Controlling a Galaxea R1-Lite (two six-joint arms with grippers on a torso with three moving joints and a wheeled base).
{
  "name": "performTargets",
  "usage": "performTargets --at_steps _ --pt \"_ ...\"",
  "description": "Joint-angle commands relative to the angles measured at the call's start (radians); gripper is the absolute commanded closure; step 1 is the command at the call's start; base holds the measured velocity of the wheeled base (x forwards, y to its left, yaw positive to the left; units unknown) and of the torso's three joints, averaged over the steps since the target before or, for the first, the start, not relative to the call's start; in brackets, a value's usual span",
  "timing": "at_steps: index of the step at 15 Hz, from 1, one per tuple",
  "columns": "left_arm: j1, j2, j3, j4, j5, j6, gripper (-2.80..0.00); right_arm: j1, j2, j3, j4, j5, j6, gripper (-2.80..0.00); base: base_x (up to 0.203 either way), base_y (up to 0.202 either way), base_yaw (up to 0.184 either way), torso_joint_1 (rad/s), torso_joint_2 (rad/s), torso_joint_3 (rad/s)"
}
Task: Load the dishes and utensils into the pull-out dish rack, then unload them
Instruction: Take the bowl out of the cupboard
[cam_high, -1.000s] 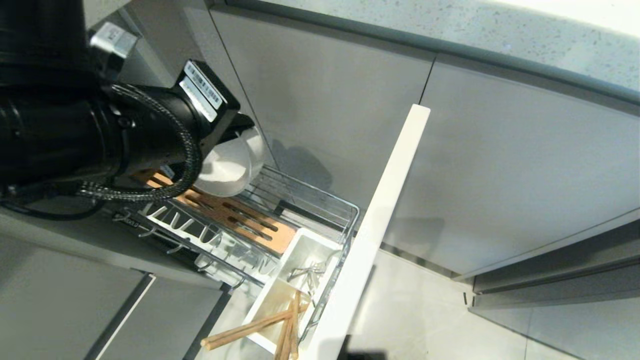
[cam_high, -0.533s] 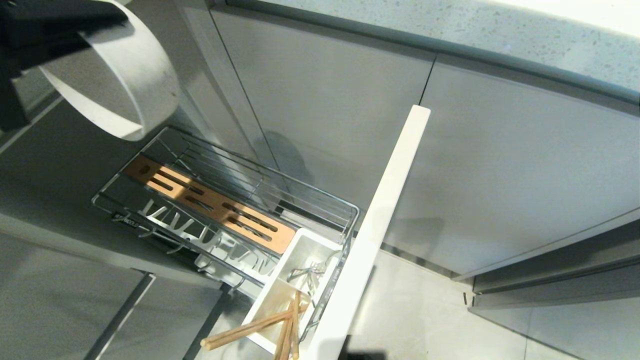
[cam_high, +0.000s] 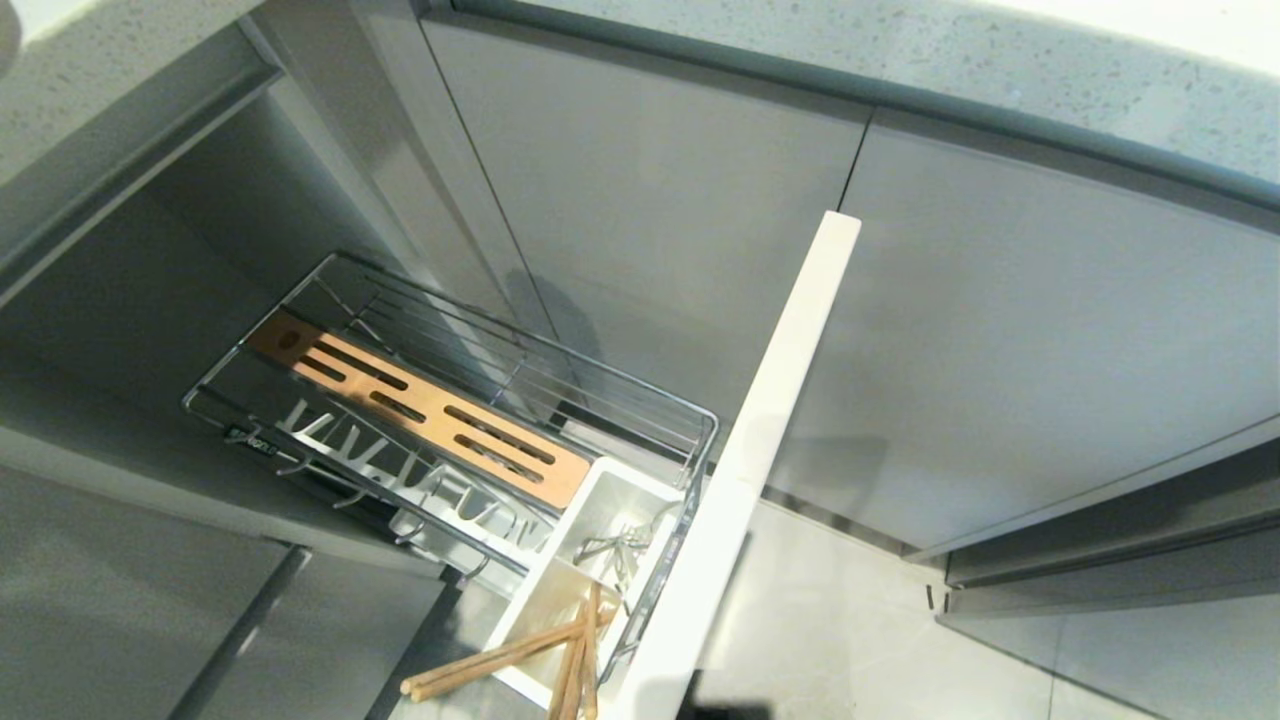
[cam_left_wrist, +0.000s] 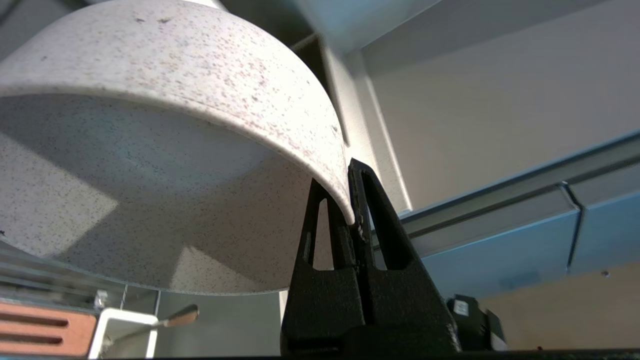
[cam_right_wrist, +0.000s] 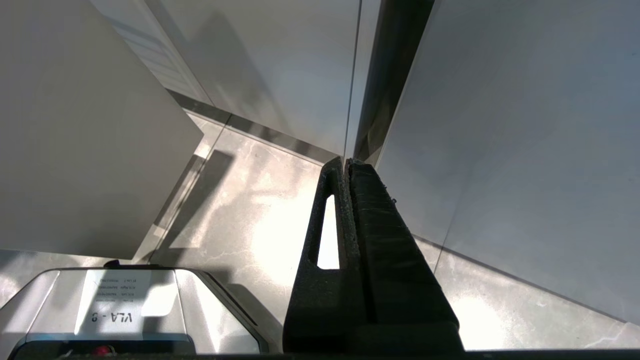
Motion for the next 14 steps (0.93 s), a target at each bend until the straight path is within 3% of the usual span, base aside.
performTargets --at_steps 1,4,7,12,14 --pt "0.086 -0.070 -0.003 0.000 -0.055 0.004 0.00 0.000 0.001 0.002 0.000 0.000 0.000 0.00 0.000 0.000 0.000 0.000 0.00 0.000" --pt "0.260 -0.117 -0.020 -0.002 -0.134 0.011 0.00 0.000 0.001 0.002 0.000 0.000 0.000 0.00 0.000 0.000 0.000 0.000 0.00 0.000" --pt "0.498 -0.141 -0.040 -0.003 -0.180 0.033 0.00 0.000 0.001 0.002 0.000 0.000 0.000 0.00 0.000 0.000 0.000 0.000 0.00 0.000" --pt "0.941 -0.139 -0.071 0.001 -0.185 0.062 0.00 0.000 0.001 0.002 0.000 0.000 0.000 0.00 0.000 0.000 0.000 0.000 0.00 0.000" --pt "1.105 -0.107 -0.095 -0.004 -0.137 0.065 0.00 0.000 0.001 0.002 0.000 0.000 0.000 0.00 0.000 0.000 0.000 0.000 0.00 0.000"
